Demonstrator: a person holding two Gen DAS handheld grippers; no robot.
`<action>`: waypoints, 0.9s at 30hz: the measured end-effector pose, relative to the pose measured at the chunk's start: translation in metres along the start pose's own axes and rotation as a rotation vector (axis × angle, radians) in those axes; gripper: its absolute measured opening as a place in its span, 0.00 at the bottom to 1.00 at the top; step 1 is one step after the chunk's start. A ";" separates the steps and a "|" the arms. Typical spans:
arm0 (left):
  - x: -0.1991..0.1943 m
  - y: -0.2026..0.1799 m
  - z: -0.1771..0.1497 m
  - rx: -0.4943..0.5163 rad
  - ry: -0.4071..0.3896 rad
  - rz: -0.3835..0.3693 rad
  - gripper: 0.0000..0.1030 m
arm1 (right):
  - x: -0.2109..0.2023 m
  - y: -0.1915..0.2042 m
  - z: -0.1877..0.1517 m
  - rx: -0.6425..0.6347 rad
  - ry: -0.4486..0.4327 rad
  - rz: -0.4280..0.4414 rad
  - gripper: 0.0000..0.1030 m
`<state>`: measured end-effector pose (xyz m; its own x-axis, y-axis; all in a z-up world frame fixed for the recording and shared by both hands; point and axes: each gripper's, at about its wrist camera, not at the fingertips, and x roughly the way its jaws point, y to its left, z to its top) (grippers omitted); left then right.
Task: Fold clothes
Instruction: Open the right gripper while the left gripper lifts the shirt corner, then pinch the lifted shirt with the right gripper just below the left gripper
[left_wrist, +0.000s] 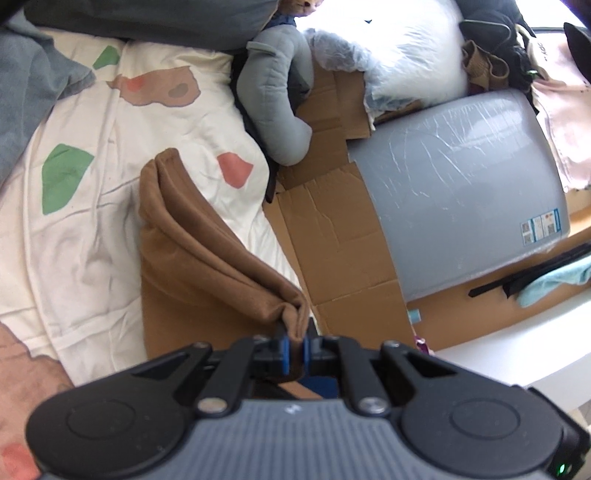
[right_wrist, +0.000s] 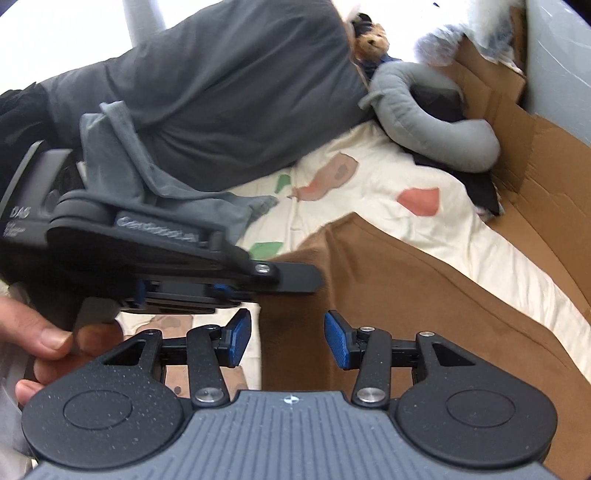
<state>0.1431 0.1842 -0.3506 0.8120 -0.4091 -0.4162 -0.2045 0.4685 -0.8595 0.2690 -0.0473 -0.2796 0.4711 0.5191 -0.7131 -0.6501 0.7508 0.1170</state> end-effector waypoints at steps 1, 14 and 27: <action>0.000 0.000 0.000 -0.003 0.001 -0.001 0.07 | 0.002 0.003 0.000 -0.006 -0.002 -0.005 0.50; -0.016 0.009 -0.001 -0.083 -0.002 -0.003 0.07 | 0.028 0.042 0.000 -0.144 -0.002 -0.133 0.50; -0.033 0.009 0.001 -0.097 0.000 -0.021 0.08 | 0.040 0.060 0.008 -0.202 -0.020 -0.193 0.39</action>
<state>0.1153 0.2029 -0.3443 0.8170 -0.4178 -0.3975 -0.2392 0.3817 -0.8928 0.2539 0.0220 -0.2956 0.6078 0.3841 -0.6950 -0.6522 0.7407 -0.1610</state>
